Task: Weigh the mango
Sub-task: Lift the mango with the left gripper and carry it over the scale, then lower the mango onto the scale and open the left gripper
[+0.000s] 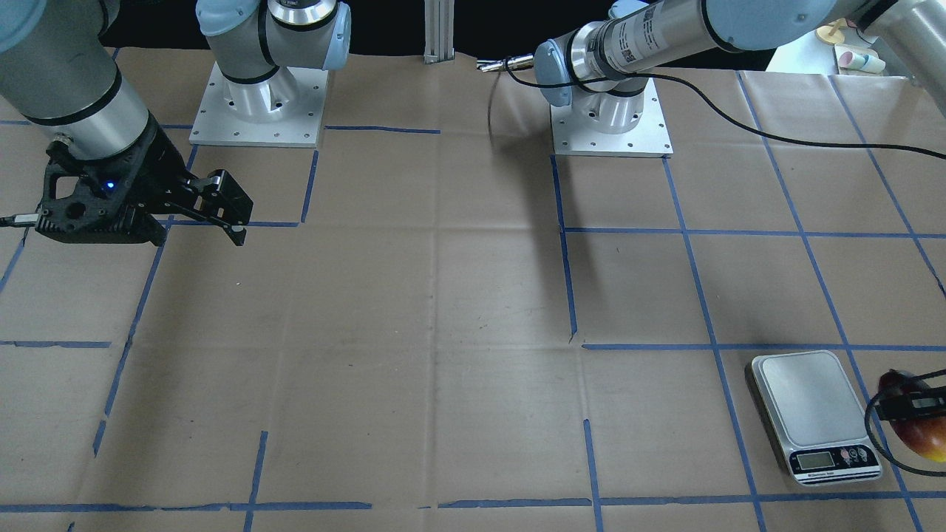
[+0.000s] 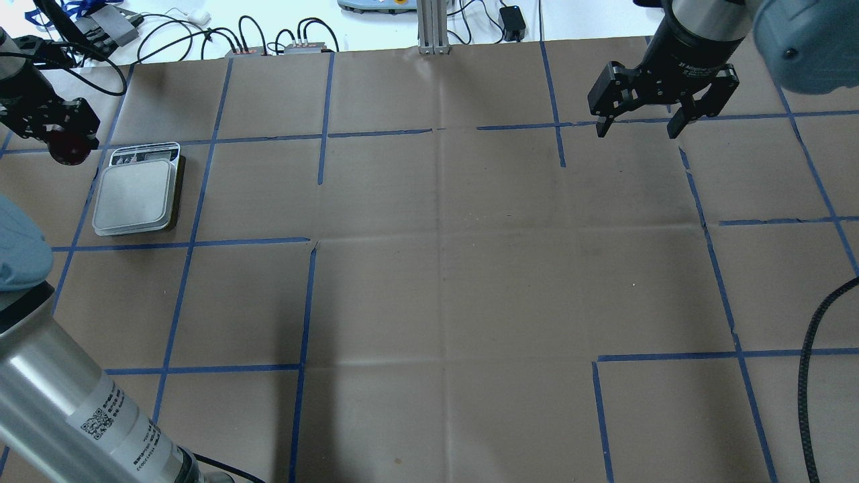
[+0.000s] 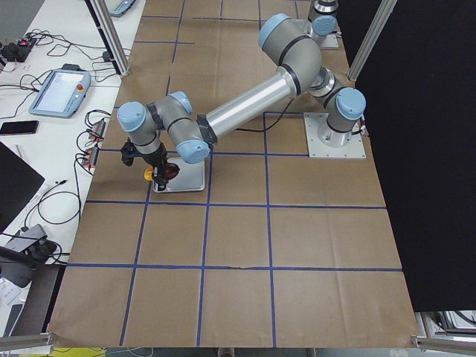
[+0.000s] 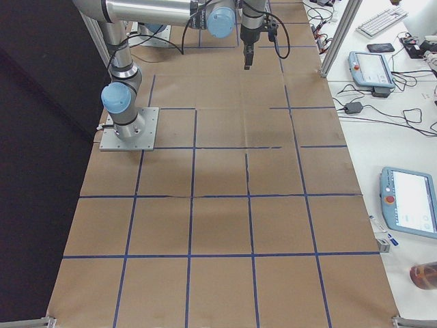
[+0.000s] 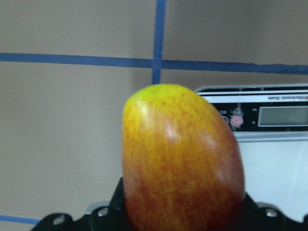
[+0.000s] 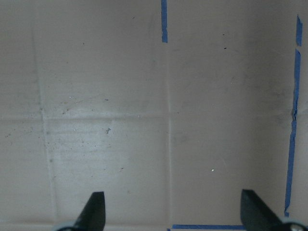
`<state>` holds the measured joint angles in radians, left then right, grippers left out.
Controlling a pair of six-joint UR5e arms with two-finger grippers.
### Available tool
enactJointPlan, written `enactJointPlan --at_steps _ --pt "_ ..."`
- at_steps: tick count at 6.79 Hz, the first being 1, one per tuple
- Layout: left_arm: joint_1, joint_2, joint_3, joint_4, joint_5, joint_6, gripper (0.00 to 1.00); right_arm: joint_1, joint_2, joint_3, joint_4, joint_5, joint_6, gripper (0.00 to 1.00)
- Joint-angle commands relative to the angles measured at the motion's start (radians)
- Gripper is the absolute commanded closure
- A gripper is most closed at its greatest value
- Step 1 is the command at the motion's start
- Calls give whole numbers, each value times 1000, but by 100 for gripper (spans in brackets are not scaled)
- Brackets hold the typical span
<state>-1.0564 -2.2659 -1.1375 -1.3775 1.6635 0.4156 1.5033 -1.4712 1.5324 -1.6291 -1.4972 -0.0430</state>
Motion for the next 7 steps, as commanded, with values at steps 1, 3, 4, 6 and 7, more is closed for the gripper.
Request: enactJointPlan --at_steps 1,3,4,6,7 --pt "-25 31 -195 207 -4 -18 60 0 0 0 0 2 0 0" --pt "-22 22 -229 250 -4 -14 59 0 0 0 0 0 0 0" --pt "-23 31 -231 238 5 -15 57 0 0 0 0 0 0 0" --pt "-23 37 -249 221 7 -15 25 0 0 0 0 0 0 0" --pt "-23 46 -269 229 8 -15 1 0 0 0 0 0 0 0"
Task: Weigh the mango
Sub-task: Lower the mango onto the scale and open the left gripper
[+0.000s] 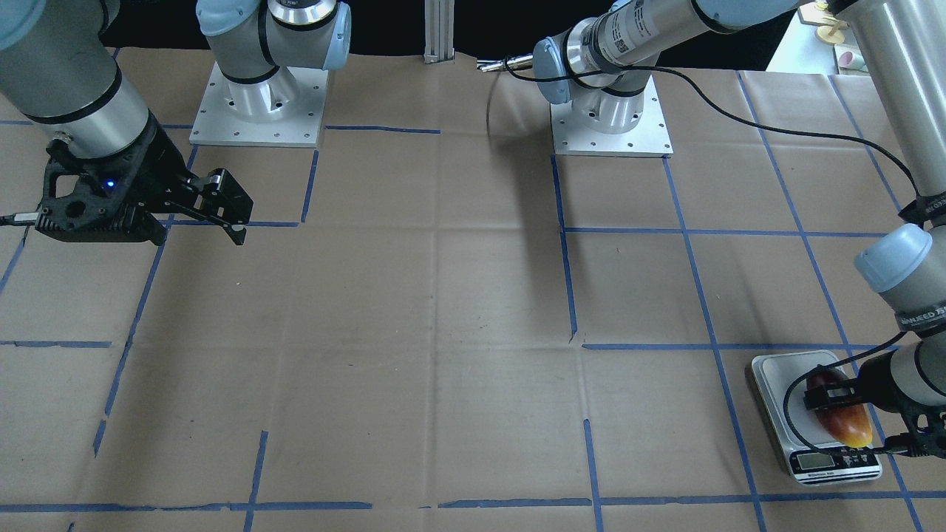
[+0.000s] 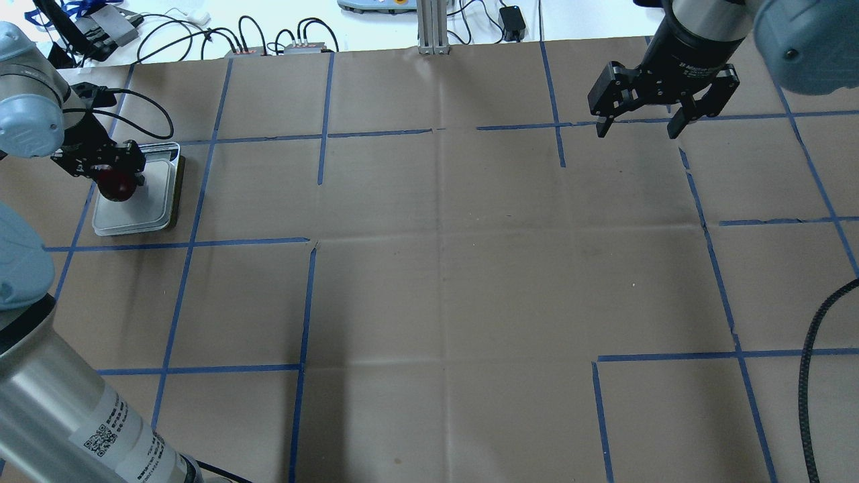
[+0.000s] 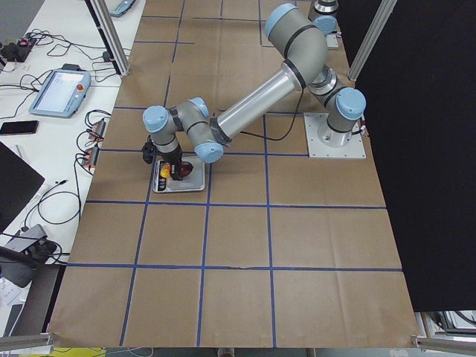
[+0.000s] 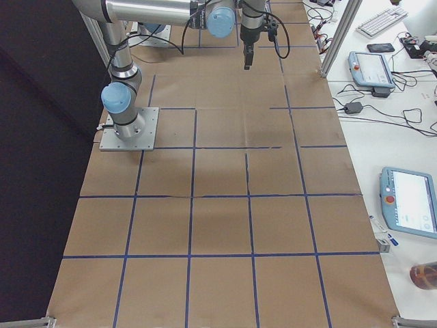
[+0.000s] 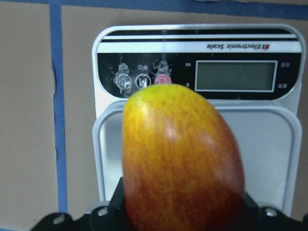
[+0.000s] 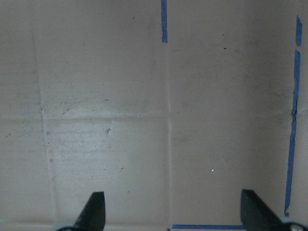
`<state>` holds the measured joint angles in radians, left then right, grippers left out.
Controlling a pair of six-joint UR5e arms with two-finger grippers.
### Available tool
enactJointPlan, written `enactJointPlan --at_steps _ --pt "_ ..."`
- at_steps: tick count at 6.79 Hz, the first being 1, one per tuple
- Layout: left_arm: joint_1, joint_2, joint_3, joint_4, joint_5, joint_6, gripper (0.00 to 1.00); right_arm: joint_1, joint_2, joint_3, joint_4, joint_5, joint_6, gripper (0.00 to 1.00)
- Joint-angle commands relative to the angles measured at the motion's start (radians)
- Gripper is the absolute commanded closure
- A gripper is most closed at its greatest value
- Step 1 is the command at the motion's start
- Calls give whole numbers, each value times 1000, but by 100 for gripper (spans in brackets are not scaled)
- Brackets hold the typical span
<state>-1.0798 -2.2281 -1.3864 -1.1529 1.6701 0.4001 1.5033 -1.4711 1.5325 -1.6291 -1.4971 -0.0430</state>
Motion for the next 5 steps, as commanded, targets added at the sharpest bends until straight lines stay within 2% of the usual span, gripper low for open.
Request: enactJointPlan --at_steps 1,2,4,5 --pt "0 24 -2 -2 5 0 1 0 0 0 0 0 0 0" --pt "0 60 0 -10 25 0 0 0 0 0 0 0 0 0" --pt "-8 206 -19 -130 34 0 0 0 0 0 0 0 0 0" --pt "-44 290 -16 -234 28 -7 0 0 0 0 0 0 0 0"
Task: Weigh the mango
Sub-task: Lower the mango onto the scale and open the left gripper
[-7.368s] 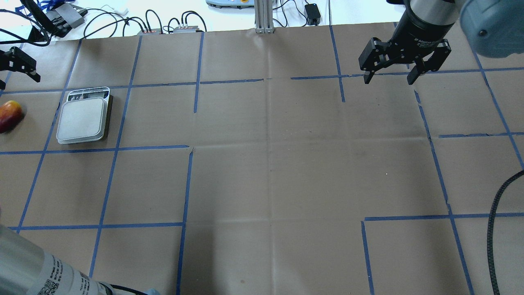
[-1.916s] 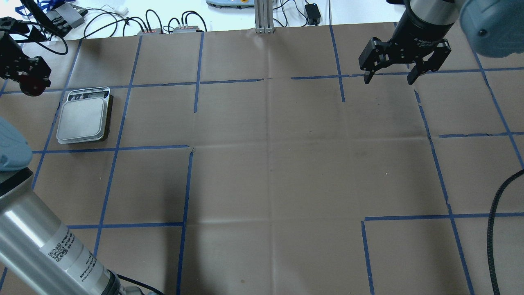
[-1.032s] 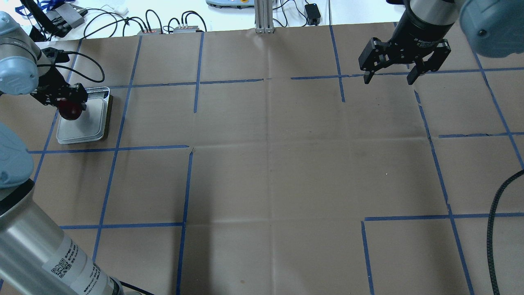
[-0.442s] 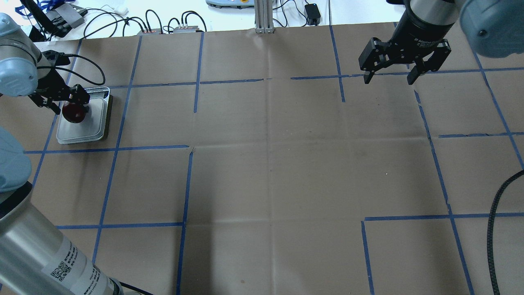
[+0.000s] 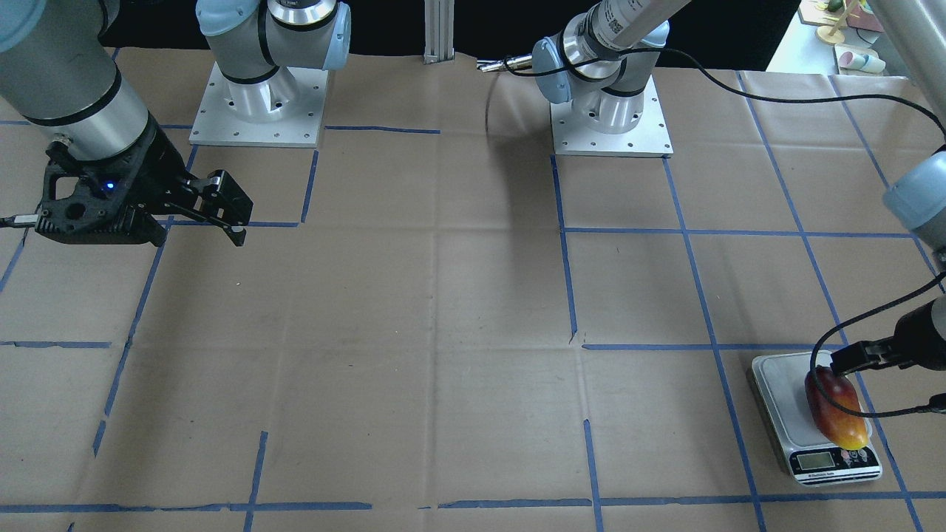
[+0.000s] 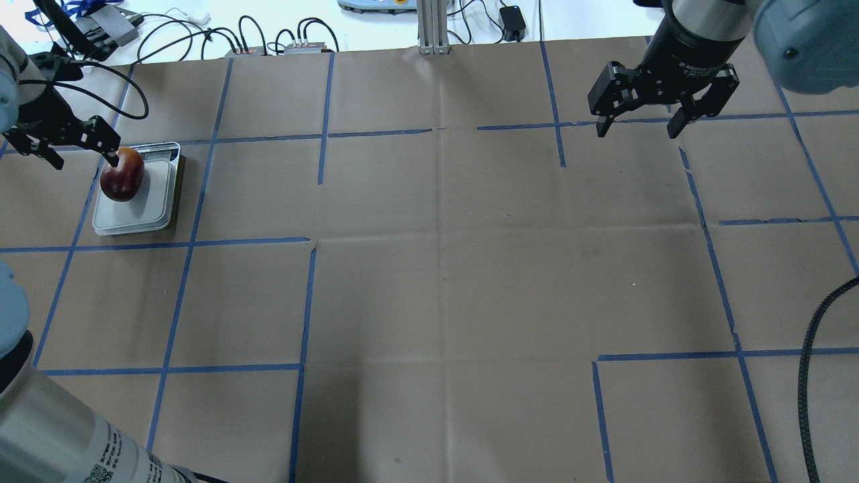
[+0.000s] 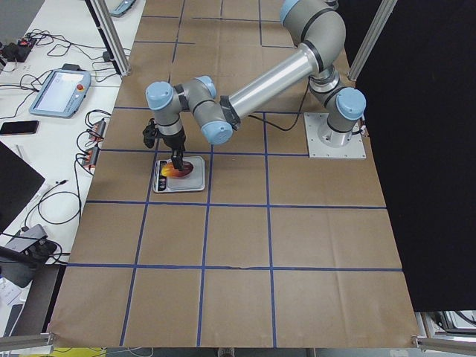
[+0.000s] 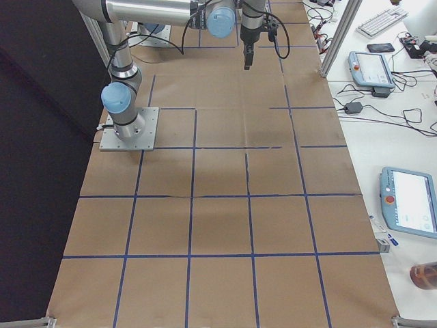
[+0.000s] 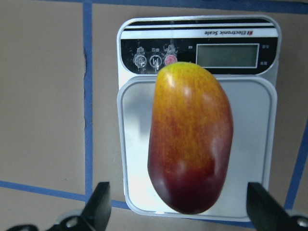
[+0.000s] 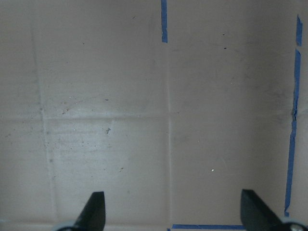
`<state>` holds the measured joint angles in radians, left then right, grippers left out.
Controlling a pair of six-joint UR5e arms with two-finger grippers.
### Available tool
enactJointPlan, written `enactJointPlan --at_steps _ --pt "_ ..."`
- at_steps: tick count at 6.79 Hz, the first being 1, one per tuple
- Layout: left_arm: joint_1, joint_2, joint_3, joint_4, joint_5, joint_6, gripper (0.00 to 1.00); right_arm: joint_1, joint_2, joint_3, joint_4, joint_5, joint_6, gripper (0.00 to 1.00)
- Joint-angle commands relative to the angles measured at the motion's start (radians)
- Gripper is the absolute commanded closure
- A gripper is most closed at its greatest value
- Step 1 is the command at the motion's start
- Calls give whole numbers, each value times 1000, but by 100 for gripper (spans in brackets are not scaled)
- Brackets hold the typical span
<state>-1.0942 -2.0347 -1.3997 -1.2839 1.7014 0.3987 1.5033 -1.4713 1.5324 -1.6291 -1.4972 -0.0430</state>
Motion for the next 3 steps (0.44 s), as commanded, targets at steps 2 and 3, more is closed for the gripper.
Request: enactJointPlan --at_steps 2,3 --pt "-161 230 -7 -254 -8 -114 0 0 0 0 0 0 0 0" --pt "-226 287 -8 -315 -28 -186 0 0 0 0 0 0 0 0"
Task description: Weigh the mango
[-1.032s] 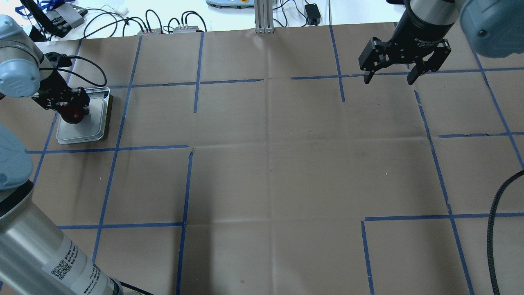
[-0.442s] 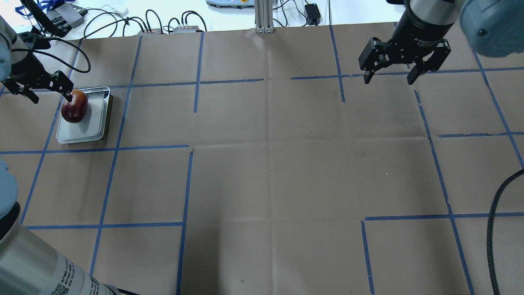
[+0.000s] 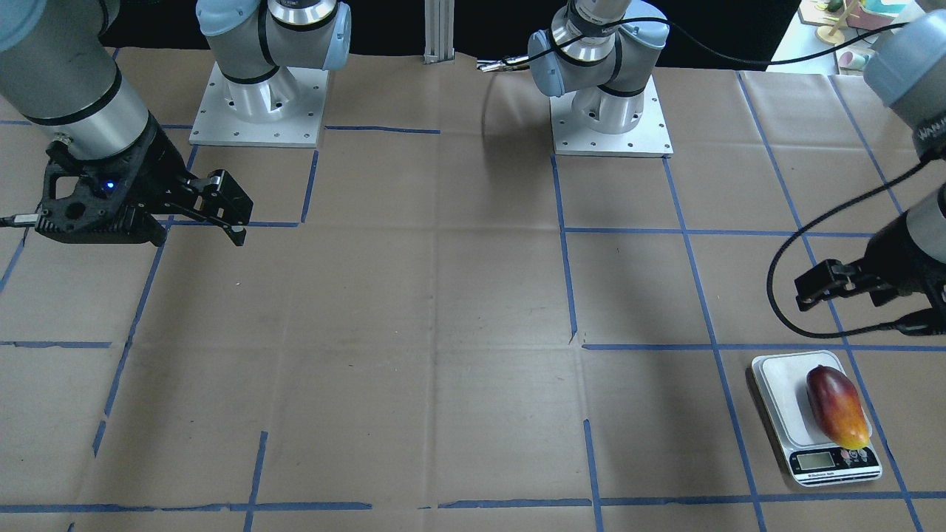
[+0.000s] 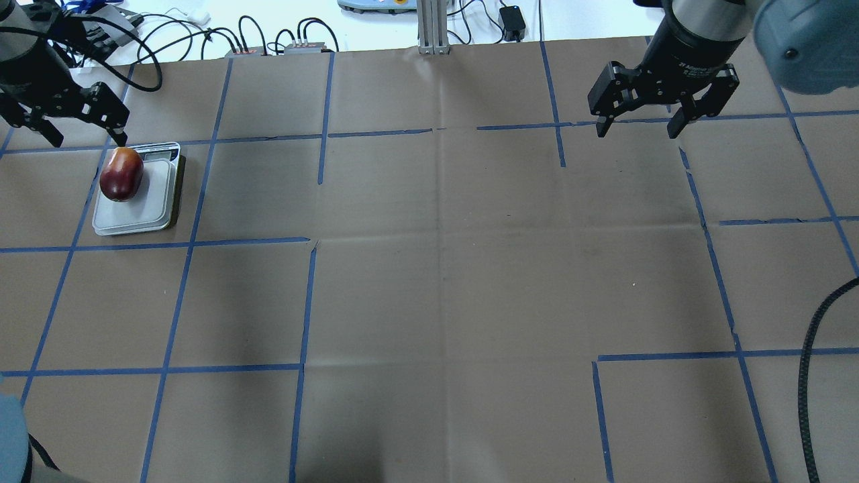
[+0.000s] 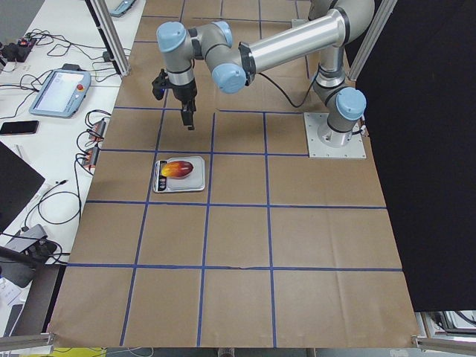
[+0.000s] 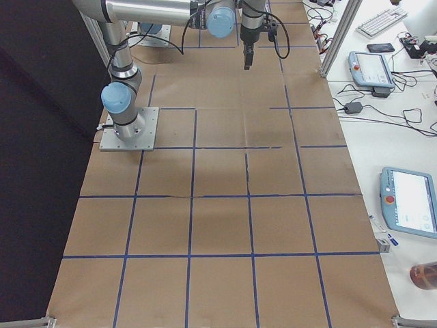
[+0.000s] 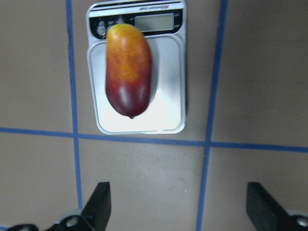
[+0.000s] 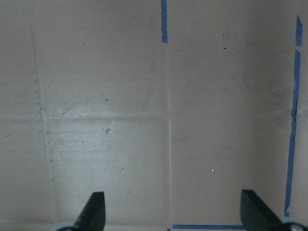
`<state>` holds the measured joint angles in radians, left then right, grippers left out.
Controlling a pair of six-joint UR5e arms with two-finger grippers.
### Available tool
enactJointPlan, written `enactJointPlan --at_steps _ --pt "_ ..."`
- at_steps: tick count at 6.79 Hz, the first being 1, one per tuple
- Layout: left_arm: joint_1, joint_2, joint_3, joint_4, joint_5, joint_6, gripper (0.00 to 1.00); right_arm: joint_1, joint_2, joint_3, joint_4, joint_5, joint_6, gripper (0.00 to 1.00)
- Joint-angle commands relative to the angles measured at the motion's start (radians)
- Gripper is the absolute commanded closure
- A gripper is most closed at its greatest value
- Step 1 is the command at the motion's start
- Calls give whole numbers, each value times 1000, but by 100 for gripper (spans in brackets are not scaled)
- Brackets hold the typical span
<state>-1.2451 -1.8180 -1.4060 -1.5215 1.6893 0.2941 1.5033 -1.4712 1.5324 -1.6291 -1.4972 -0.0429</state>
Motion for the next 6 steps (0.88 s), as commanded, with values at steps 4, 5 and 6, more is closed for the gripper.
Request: enactJointPlan --at_steps 4,5,6 --pt "-275 129 -44 -88 -125 -317 0 0 0 0 0 0 0 0" --pt "-312 141 -56 -91 -125 -326 0 0 0 0 0 0 0 0" --pt "-335 150 -74 -91 -128 -360 0 0 0 0 0 2 0 0"
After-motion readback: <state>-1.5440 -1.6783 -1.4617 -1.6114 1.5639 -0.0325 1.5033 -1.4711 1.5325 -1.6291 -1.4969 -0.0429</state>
